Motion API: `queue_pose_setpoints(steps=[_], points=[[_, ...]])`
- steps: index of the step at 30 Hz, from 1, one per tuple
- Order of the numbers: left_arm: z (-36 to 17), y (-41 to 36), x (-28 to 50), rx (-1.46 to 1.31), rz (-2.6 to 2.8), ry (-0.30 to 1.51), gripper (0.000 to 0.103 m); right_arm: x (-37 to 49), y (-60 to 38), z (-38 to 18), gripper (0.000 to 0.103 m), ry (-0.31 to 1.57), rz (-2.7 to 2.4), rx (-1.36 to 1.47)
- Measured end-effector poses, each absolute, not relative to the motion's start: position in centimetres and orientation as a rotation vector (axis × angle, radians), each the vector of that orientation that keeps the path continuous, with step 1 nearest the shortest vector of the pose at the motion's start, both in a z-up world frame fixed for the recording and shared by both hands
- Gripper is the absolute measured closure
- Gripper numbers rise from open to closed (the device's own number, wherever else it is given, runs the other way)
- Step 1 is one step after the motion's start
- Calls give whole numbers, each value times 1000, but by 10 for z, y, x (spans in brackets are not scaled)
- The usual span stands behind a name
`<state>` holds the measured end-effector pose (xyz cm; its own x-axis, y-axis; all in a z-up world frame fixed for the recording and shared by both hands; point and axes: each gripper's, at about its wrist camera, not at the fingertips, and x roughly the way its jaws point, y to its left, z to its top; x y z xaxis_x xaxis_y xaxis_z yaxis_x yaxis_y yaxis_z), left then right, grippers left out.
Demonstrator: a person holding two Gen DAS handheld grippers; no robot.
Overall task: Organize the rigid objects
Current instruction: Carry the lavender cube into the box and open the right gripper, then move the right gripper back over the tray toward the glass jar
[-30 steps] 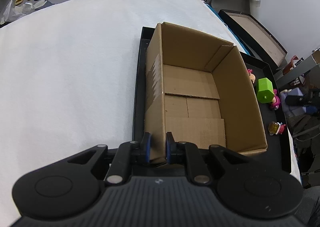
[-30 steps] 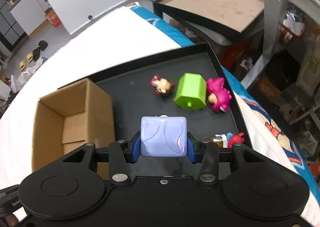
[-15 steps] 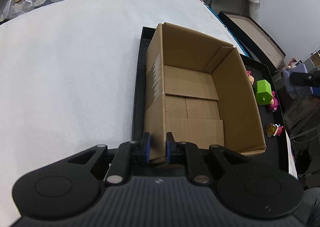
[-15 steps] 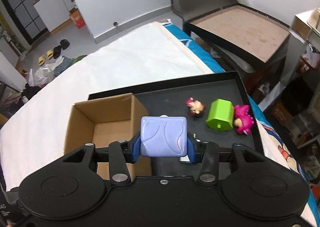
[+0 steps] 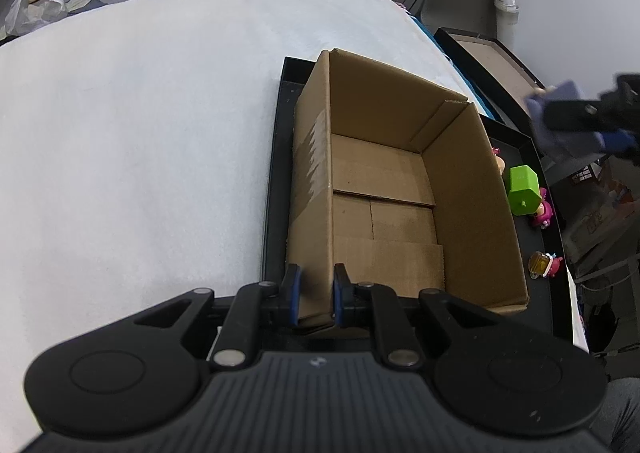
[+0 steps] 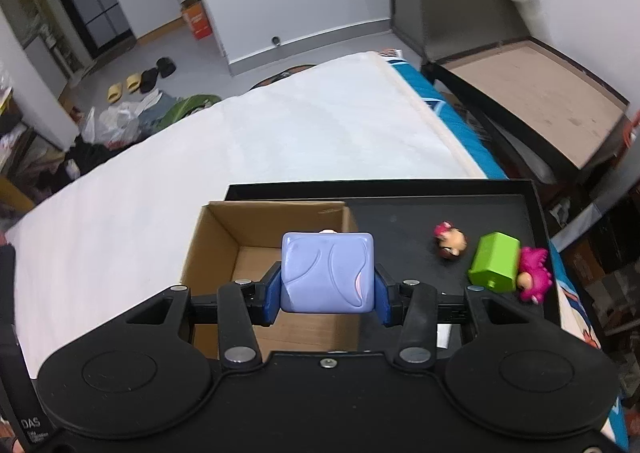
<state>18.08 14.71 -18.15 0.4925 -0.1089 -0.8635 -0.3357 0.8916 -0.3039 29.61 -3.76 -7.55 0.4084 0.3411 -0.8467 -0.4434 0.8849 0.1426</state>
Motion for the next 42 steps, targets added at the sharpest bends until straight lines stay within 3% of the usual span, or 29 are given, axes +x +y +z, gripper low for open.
queue_pose_setpoints(steps=[20, 21, 22, 27, 42], points=[[-182, 149, 181, -474, 143, 1057, 88, 302, 35, -96, 58, 1076, 574, -158], [-182, 148, 181, -471, 144, 1057, 88, 302, 38, -97, 52, 1070, 586, -147], [-182, 148, 181, -469, 145, 1057, 88, 302, 40, -97, 39, 1073, 601, -140], [-185, 150, 181, -474, 152, 1065, 87, 302, 36, -89, 19, 1072, 586, -133], [-183, 145, 181, -454, 154, 1048, 87, 284, -15, -79, 15, 1063, 548, -154]])
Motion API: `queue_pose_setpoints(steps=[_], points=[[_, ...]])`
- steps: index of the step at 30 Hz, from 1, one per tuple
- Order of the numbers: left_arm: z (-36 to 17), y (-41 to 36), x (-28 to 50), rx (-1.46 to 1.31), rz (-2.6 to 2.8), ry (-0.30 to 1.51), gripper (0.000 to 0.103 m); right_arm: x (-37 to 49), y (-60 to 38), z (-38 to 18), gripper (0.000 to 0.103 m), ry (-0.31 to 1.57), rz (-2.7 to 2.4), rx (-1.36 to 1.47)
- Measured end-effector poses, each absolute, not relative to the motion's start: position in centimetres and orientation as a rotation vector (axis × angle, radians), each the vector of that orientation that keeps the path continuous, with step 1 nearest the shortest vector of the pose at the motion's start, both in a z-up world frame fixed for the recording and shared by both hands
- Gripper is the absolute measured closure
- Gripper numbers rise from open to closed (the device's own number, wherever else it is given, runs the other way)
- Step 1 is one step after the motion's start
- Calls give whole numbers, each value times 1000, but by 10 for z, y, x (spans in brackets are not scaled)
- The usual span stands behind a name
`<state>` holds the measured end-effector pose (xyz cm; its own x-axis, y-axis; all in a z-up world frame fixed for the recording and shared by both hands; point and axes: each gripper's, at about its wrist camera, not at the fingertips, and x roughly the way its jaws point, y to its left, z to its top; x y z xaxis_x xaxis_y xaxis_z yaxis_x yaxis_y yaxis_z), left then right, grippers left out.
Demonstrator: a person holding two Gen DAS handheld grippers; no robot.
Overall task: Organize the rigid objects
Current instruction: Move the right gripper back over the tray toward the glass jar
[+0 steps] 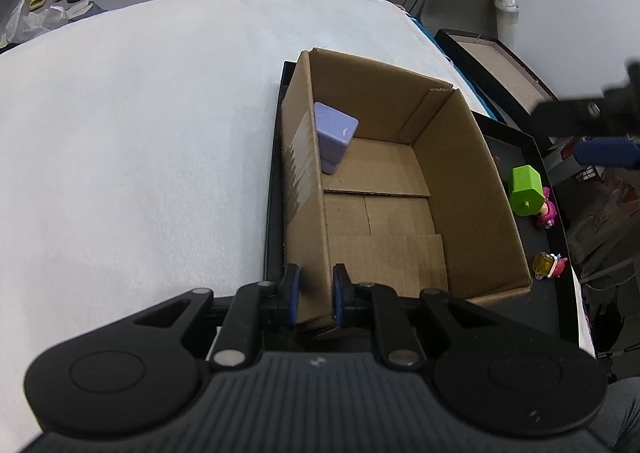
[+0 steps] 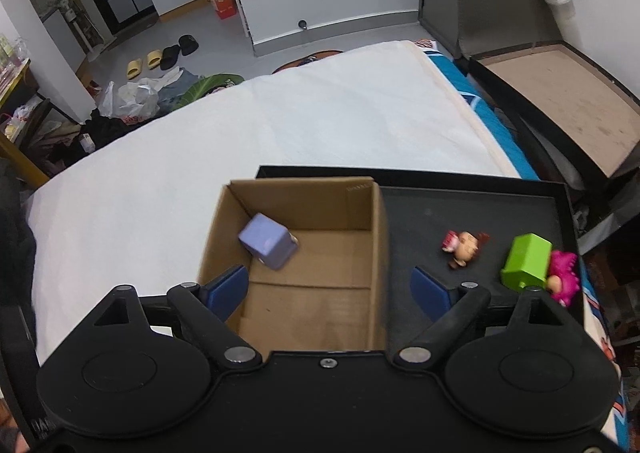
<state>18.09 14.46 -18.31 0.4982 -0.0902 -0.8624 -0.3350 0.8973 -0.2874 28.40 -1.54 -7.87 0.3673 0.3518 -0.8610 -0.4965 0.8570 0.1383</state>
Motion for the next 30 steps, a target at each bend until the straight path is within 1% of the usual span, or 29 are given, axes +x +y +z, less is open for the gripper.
queue_pose_setpoints(steps=[2, 3, 4, 9, 17, 21, 24, 30], points=[[-184, 144, 181, -460, 153, 1049, 87, 282, -23, -78, 15, 1065, 547, -153], [-184, 144, 180, -463, 151, 1049, 87, 281, -26, -77, 12, 1063, 544, -153], [-185, 143, 180, -461, 149, 1050, 87, 279, -30, -77, 7, 1057, 533, -155], [-182, 138, 173, -441, 149, 1047, 87, 276, -47, -76, 3, 1043, 502, -152], [-178, 141, 178, -414, 154, 1044, 87, 274, -77, -74, 2, 1006, 441, -127], [-180, 140, 176, -432, 152, 1050, 87, 274, -97, -75, 2, 1021, 432, -84], [-179, 135, 175, -413, 148, 1051, 87, 273, -110, -77, 0, 1023, 398, -92], [-176, 141, 175, -423, 157, 1038, 87, 274, -139, -83, 0, 1038, 302, -103]])
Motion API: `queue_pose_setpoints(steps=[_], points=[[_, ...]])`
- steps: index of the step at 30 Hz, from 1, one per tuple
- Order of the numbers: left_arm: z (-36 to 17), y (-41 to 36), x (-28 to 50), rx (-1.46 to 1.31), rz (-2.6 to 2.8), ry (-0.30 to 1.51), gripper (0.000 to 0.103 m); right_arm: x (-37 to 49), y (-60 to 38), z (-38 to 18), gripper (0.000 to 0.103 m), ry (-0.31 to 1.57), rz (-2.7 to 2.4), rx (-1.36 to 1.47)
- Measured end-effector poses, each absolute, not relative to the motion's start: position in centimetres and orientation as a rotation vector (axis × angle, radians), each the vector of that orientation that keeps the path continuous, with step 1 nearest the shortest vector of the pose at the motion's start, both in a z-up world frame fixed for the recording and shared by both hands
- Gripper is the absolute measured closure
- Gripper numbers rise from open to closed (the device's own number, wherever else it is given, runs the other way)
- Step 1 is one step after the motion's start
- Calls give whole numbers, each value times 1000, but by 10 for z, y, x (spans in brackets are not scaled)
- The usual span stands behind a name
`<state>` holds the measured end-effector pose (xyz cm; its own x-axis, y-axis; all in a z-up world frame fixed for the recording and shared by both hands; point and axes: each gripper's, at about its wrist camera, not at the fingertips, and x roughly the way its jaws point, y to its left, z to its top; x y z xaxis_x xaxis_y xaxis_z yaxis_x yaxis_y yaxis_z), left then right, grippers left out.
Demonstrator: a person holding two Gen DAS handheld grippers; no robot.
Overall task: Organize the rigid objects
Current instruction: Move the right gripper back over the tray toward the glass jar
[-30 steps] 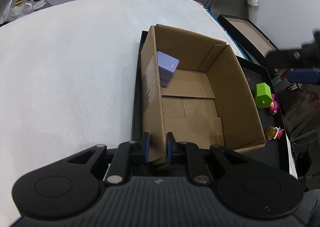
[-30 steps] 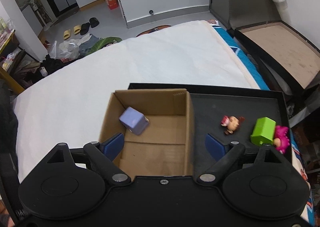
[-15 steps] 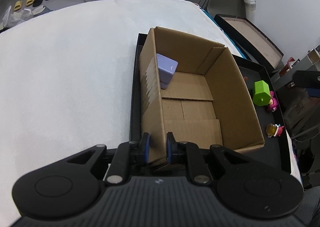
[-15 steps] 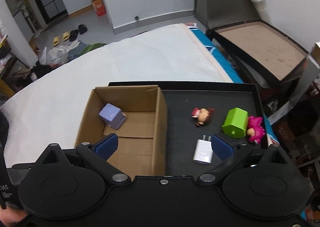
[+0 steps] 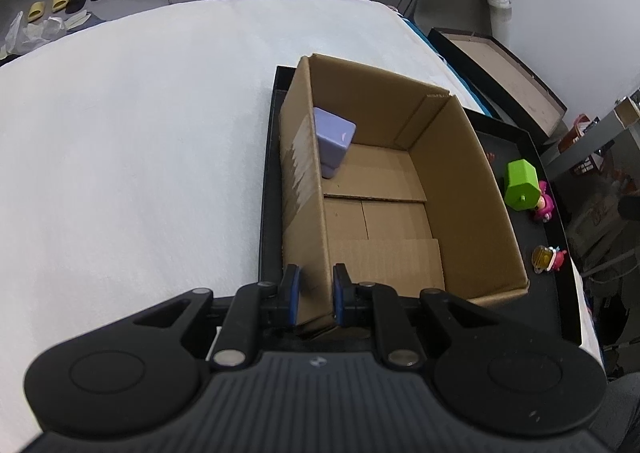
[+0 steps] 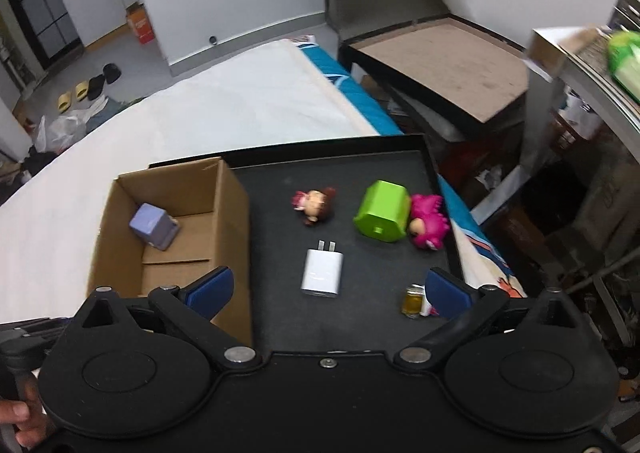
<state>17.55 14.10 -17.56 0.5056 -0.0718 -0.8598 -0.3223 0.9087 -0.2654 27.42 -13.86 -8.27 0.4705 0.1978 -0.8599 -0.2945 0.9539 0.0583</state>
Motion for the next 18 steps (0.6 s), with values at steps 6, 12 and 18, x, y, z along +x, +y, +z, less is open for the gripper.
queue_pose_setpoints(steps=[6, 12, 18], points=[[-173, 134, 176, -379, 148, 1043, 87, 274, -171, -86, 0, 1042, 264, -73], [-172, 137, 175, -391, 153, 1036, 87, 275, -194, -85, 0, 1024, 292, -49], [-172, 134, 176, -372, 151, 1040, 87, 281, -212, -89, 2, 1034, 273, -35]])
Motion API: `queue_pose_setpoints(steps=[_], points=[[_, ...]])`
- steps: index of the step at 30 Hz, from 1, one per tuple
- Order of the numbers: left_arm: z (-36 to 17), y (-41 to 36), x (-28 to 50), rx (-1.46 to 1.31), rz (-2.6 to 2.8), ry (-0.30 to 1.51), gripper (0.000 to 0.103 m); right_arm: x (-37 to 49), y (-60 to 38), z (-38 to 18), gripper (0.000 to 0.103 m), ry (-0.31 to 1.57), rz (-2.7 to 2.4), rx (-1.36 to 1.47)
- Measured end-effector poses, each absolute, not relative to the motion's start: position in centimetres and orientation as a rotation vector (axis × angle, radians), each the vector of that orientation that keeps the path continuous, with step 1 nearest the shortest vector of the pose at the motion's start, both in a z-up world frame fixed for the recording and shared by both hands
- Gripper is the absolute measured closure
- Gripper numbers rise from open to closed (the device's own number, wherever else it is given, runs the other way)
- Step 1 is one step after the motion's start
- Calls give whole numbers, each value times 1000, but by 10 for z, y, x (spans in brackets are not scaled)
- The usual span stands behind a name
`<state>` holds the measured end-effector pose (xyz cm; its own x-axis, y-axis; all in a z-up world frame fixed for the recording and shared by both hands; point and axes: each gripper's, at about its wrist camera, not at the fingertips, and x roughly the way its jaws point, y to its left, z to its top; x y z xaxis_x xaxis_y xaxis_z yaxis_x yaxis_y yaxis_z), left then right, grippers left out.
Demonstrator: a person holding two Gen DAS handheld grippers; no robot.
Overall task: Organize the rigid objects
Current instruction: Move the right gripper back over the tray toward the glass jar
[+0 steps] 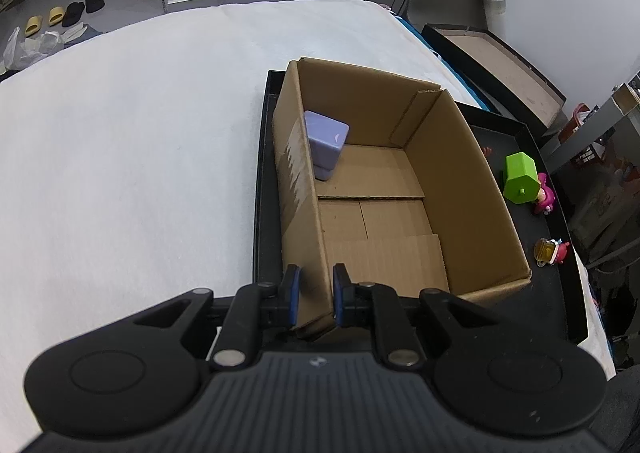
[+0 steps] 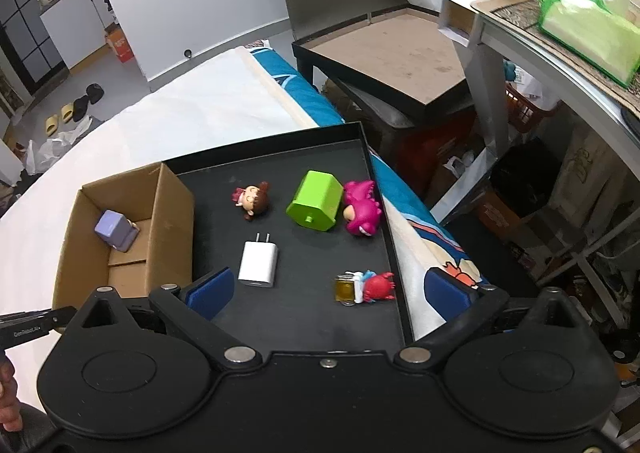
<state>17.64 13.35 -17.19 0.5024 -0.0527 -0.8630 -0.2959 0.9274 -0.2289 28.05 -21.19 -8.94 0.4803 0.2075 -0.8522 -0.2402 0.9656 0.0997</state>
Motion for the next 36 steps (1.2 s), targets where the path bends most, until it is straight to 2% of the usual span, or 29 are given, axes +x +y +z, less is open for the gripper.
queue_pose_setpoints(steps=[6, 10, 18, 24, 29, 36], points=[[-172, 134, 176, -368, 153, 1037, 88, 288, -228, -96, 3, 1071, 267, 14], [-166, 131, 174, -346, 152, 1002, 88, 295, -238, -105, 16, 1114, 252, 56], [-168, 133, 175, -355, 151, 1003, 89, 312, -248, -131, 25, 1218, 228, 143], [-173, 137, 176, -373, 163, 1023, 89, 322, -245, -146, 27, 1271, 236, 184], [-175, 140, 178, -389, 172, 1031, 90, 328, -235, -158, 34, 1301, 241, 177], [-177, 140, 181, -397, 176, 1034, 90, 335, -228, -178, 36, 1332, 220, 132]])
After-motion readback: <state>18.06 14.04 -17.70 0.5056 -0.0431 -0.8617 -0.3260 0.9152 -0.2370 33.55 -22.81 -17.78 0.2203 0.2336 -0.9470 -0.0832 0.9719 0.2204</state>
